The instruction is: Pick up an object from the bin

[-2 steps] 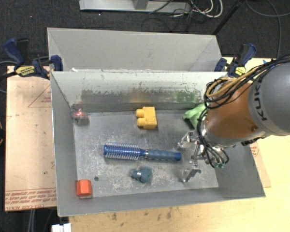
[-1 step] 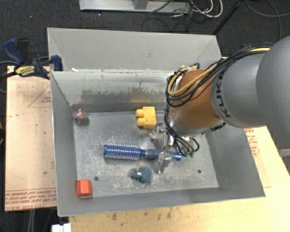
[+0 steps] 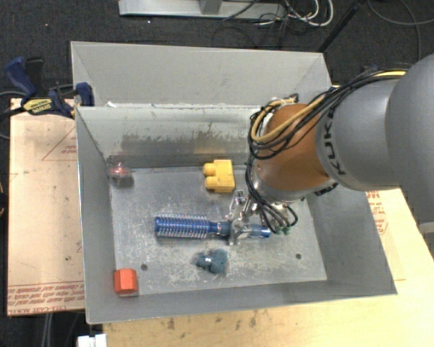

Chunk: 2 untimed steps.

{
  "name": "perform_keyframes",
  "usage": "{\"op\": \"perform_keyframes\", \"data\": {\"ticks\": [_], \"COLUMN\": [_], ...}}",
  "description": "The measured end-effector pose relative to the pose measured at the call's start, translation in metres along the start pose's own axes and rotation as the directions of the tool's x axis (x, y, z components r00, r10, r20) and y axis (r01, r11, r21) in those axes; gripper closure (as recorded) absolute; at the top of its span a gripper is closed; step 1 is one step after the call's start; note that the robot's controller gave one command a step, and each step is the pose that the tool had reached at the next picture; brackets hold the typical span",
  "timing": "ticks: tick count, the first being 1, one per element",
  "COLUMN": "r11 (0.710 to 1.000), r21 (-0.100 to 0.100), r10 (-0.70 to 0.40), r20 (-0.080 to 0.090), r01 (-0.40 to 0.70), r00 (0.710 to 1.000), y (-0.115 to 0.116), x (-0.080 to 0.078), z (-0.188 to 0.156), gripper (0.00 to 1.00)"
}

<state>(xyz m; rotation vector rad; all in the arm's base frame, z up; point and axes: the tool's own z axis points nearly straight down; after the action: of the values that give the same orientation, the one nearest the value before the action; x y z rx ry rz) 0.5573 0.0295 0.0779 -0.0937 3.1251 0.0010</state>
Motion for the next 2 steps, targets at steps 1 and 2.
{"op": "perform_keyframes", "data": {"ticks": [1, 2], "r11": [1.000, 1.000], "r21": [0.000, 0.000], "r10": [0.000, 0.000], "r20": [0.000, 0.000], "r01": [0.000, 0.000], "r00": [1.000, 1.000], "y": [0.0002, 0.0002], "x": [0.0000, 0.0000], "z": [0.0001, 0.0002], "gripper": [1.00, 1.00]}}
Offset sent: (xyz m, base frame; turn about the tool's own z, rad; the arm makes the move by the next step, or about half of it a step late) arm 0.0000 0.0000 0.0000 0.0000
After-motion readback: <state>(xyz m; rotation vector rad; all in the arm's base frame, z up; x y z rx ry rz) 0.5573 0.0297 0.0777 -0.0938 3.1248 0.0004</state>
